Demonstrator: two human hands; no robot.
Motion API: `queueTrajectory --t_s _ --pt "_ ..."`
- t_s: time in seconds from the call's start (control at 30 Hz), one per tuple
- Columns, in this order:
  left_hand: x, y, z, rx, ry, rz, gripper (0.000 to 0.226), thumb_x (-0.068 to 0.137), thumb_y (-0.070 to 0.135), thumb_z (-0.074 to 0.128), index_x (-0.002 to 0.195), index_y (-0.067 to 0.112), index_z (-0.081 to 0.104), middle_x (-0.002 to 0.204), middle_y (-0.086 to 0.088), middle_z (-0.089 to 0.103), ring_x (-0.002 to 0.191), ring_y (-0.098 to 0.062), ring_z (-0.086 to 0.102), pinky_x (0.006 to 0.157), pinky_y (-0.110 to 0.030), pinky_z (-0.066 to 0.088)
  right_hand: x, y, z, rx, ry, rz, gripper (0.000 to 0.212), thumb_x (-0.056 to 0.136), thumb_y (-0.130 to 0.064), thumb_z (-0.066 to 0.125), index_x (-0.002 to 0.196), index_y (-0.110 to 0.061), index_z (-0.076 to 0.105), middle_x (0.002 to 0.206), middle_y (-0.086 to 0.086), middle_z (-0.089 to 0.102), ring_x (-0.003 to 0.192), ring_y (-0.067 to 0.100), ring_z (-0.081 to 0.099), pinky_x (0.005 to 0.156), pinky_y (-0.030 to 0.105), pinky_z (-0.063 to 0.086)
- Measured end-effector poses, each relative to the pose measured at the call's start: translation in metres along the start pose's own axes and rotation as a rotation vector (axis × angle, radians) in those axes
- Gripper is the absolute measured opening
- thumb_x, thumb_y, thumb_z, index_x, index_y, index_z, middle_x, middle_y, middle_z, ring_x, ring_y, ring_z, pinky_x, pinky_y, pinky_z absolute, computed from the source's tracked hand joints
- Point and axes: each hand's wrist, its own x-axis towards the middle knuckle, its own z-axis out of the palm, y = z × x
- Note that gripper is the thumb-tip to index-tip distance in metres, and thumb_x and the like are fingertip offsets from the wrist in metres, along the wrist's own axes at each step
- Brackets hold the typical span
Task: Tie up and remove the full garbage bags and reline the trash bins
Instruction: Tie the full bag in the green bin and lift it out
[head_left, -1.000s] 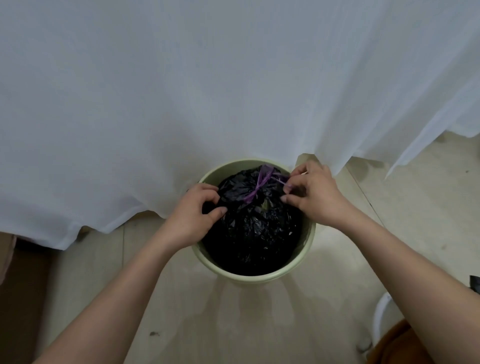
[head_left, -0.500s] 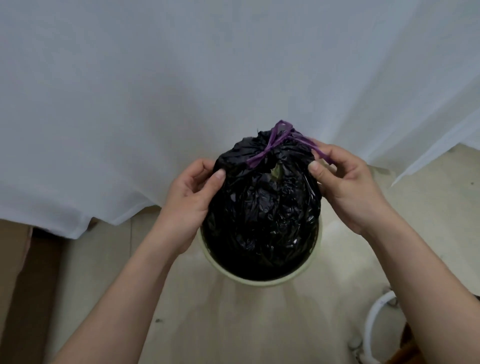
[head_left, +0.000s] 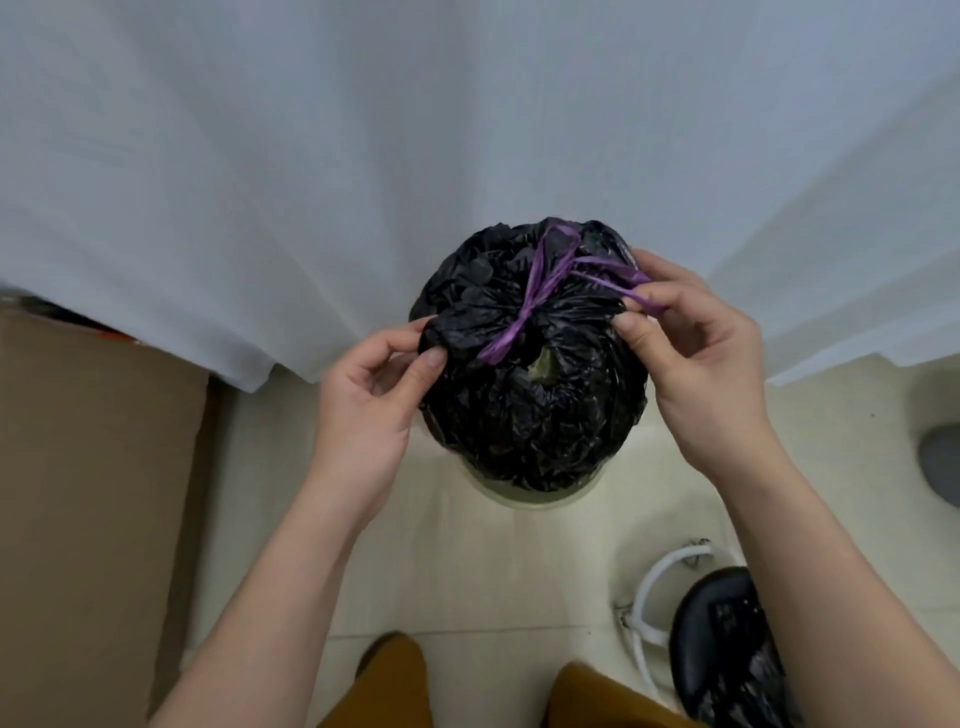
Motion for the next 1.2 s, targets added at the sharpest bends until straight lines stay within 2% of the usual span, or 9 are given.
queueTrajectory --t_s 0.13,0.23,0.37,0.47,0.6,0.7,0.9,1.07,1.2 --pt "-0.047 0.060 -0.011 0.029 0.098 -0.017 0.010 0.075 0.015 0.069 0.085 0.012 0.068 0.110 -0.013 0.068 0.099 -0.018 0.065 0.094 -0.035 0.051 -0.017 -0.062 0.017 0.005 -0.074 0.081 0.022 0.083 -0.003 0.069 0.082 -0.024 0.066 0.121 0.002 0.062 0.124 0.023 0.056 0.106 0.033 0.042" --pt "-0.082 0.096 -0.026 0.076 0.185 -0.018 0.008 0.082 0.006 0.068 0.085 0.012 0.070 0.110 -0.008 0.070 0.097 -0.011 0.066 0.086 -0.023 0.051 -0.034 -0.101 0.035 0.043 -0.152 0.156 0.034 0.083 0.002 0.069 0.077 -0.032 0.068 0.101 -0.012 0.072 0.127 0.018 0.054 0.104 0.026 0.042" --pt "-0.132 0.138 -0.054 0.099 0.304 0.007 0.024 0.084 0.003 0.068 0.078 0.025 0.076 0.090 0.004 0.074 0.082 -0.005 0.066 0.074 -0.015 0.050 -0.056 -0.148 0.067 0.008 -0.265 0.202 0.040 0.080 0.003 0.072 0.069 -0.036 0.072 0.099 0.003 0.069 0.112 0.003 0.061 0.104 0.026 0.043" --pt "-0.169 0.165 -0.081 0.101 0.403 0.025 0.022 0.081 0.007 0.071 0.078 0.028 0.077 0.082 0.005 0.074 0.078 -0.007 0.067 0.071 -0.015 0.051 -0.074 -0.173 0.096 -0.022 -0.365 0.208 0.040 0.079 0.001 0.074 0.071 -0.039 0.073 0.098 -0.004 0.071 0.106 0.002 0.064 0.100 0.025 0.045" --pt "-0.212 0.191 -0.121 0.119 0.534 0.061 0.019 0.081 0.001 0.071 0.084 0.019 0.075 0.080 0.003 0.075 0.076 -0.006 0.068 0.070 -0.015 0.052 -0.098 -0.192 0.140 -0.072 -0.495 0.194 0.028 0.077 -0.010 0.076 0.075 -0.038 0.073 0.095 -0.016 0.073 0.114 0.013 0.062 0.106 0.035 0.044" --pt "-0.236 0.202 -0.161 0.150 0.598 0.087 0.017 0.080 0.001 0.073 0.087 0.017 0.074 0.079 0.006 0.075 0.072 -0.002 0.067 0.065 -0.011 0.050 -0.120 -0.198 0.183 -0.080 -0.535 0.211 0.014 0.072 -0.024 0.075 0.076 -0.038 0.072 0.098 -0.015 0.073 0.108 0.011 0.065 0.104 0.036 0.046" --pt "-0.271 0.213 -0.258 0.149 0.692 0.077 0.023 0.080 0.005 0.074 0.083 0.028 0.076 0.084 0.004 0.075 0.079 -0.005 0.069 0.066 -0.012 0.051 -0.162 -0.205 0.281 -0.074 -0.614 0.256 0.030 0.081 -0.004 0.073 0.074 -0.033 0.072 0.106 0.002 0.070 0.097 0.012 0.068 0.101 0.040 0.050" --pt "-0.296 0.234 -0.338 0.104 0.740 0.046 0.023 0.083 0.005 0.071 0.085 0.028 0.074 0.088 0.004 0.075 0.083 -0.006 0.069 0.069 -0.012 0.051 -0.192 -0.216 0.370 -0.067 -0.683 0.291 0.027 0.083 -0.004 0.072 0.073 -0.029 0.071 0.102 -0.007 0.073 0.113 0.019 0.064 0.103 0.048 0.047" --pt "-0.309 0.256 -0.393 0.095 0.815 0.064 0.020 0.083 0.004 0.070 0.084 0.024 0.073 0.088 0.004 0.074 0.082 -0.004 0.069 0.067 -0.010 0.050 -0.206 -0.226 0.438 -0.054 -0.757 0.303 0.026 0.083 -0.004 0.071 0.072 -0.028 0.070 0.100 -0.008 0.072 0.116 0.012 0.061 0.105 0.045 0.046"
